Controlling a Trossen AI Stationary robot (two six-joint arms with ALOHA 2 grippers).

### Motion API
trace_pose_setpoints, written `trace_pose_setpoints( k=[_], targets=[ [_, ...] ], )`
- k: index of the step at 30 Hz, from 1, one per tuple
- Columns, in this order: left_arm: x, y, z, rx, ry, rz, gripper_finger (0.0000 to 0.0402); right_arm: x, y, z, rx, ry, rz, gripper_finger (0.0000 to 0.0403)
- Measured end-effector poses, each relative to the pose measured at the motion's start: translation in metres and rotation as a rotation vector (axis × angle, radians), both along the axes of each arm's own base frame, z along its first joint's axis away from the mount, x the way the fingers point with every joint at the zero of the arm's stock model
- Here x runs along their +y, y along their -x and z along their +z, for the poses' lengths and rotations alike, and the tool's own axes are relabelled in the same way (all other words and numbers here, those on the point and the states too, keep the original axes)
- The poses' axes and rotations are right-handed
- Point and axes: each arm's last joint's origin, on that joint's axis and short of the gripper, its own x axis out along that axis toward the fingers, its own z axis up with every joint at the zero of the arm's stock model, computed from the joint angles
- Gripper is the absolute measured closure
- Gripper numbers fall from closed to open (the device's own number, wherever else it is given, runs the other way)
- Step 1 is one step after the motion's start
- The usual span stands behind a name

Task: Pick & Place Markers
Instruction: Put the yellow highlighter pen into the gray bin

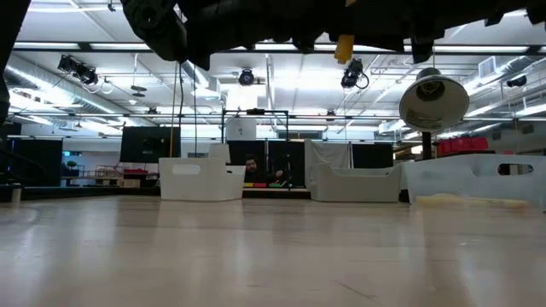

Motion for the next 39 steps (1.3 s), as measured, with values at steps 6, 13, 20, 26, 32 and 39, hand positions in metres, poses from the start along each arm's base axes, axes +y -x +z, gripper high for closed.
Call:
trace_pose_setpoints(
  k=[6,13,20,26,32,39],
  targets=[
    [0.032,0.011,-0.002,0.276,0.003,0.086,0.0143,-0.023,0.017,0.013,0.106,-0.169,-0.034,0.0351],
    [0.062,0.022,-0.018,0.513,0.027,0.226,0.0140,-0.090,0.036,0.037,0.287,-0.398,-0.103,0.0351],
    [0.054,0.014,-0.033,0.513,0.018,0.218,0.0153,-0.182,0.023,0.089,0.569,-0.422,-0.241,0.0351],
    [0.033,0.006,-0.048,0.502,0.004,0.165,0.0154,-0.262,-0.003,0.104,0.853,-0.396,-0.295,0.0351],
    [0.014,0.003,-0.061,0.520,-0.014,0.141,0.0154,-0.324,-0.036,0.072,1.117,-0.320,-0.278,0.0351],
    [-0.001,0.003,-0.060,0.517,-0.022,0.107,0.0154,-0.380,-0.039,0.016,1.340,-0.343,-0.264,0.0351]
  ],
)
